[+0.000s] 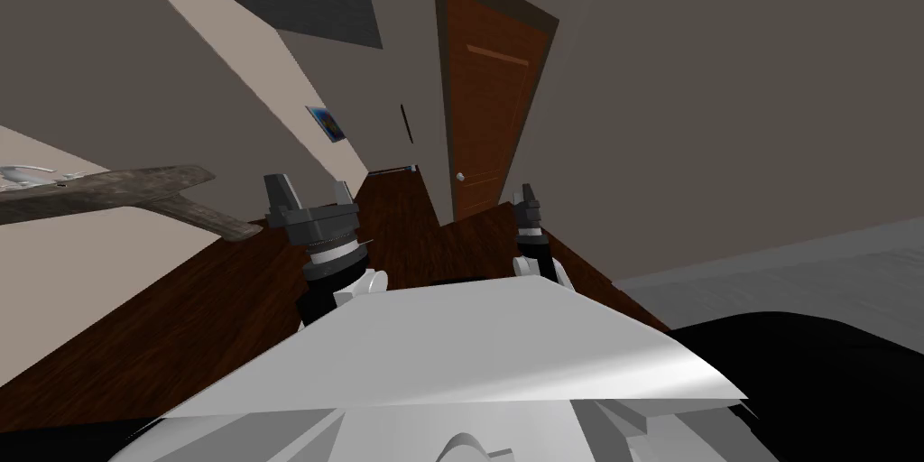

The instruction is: Pull the door open

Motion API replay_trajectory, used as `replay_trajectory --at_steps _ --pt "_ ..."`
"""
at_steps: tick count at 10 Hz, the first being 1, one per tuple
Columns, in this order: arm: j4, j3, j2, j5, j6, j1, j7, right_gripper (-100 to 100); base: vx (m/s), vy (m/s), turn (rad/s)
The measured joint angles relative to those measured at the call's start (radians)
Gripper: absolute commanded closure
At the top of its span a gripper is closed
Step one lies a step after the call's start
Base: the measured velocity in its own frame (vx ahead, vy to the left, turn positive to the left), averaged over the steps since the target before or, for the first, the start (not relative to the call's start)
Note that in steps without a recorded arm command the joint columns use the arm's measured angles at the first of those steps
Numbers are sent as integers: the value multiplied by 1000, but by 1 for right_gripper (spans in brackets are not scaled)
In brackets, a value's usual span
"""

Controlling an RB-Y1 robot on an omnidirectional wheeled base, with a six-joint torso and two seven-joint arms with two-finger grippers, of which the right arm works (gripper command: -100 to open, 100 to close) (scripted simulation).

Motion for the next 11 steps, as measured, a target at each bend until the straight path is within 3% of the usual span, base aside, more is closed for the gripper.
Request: replay_trajectory --at_steps 7,11 --pt "118 24 -37 -82 -36 -35 -129 -100 79 -12 90" --pt "211 38 -59 -136 -70 -62 -213 -100 85 -19 105"
